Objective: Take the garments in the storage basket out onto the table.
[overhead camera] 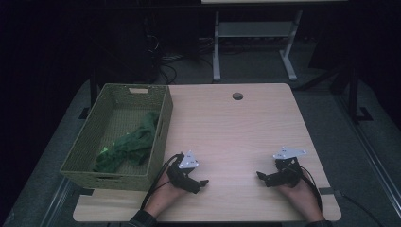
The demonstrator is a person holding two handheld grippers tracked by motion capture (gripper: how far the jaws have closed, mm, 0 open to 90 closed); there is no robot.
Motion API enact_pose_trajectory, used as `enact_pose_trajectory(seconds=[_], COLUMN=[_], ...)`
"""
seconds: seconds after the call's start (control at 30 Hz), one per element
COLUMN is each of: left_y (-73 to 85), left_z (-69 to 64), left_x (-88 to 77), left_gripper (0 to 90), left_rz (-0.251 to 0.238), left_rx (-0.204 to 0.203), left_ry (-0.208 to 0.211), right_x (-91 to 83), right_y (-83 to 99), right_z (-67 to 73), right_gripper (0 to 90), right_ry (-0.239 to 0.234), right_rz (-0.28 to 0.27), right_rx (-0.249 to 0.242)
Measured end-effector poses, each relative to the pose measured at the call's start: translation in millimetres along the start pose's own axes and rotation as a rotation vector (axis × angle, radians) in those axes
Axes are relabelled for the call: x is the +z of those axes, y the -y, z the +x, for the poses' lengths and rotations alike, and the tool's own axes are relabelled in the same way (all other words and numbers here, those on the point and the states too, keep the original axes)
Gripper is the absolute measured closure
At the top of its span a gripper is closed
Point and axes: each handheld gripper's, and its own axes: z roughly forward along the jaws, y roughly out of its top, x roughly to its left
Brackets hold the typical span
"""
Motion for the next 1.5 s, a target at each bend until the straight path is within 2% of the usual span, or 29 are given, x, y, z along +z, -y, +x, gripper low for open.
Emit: enact_pose_trajectory(seconds=[0.37, 0.43, 0.57, 0.87, 1.17, 1.5], left_y=[-3.0, -3.9, -7.4, -12.9, -18.6, -28.1], left_z=[-0.2, 0.0, 1.9, 4.0, 7.0, 9.6], left_x=[2.6, 2.4, 1.8, -1.8, -4.8, -13.8], left_gripper=[14.0, 14.0, 14.0, 14.0, 14.3, 14.5], left_rz=[0.005, 0.013, 0.041, 0.064, 0.060, 0.045], left_rx=[-0.014, -0.009, -0.027, -0.038, -0.061, -0.056], left_ry=[-0.014, -0.012, -0.013, -0.004, 0.006, 0.004], right_x=[-0.2, -0.2, -0.1, -0.2, -0.2, -0.1], right_y=[0.0, 0.0, 0.0, 0.0, 0.0, 0.0], right_z=[0.3, 0.3, 0.3, 0.3, 0.3, 0.3], right_gripper=[1.0, 1.0, 1.0, 1.0, 1.0, 1.0], right_ry=[-0.001, -0.001, -0.001, -0.001, -0.001, -0.001], right_rz=[0.003, 0.002, 0.002, 0.003, 0.002, 0.002], right_rx=[0.004, 0.004, 0.005, 0.004, 0.004, 0.003])
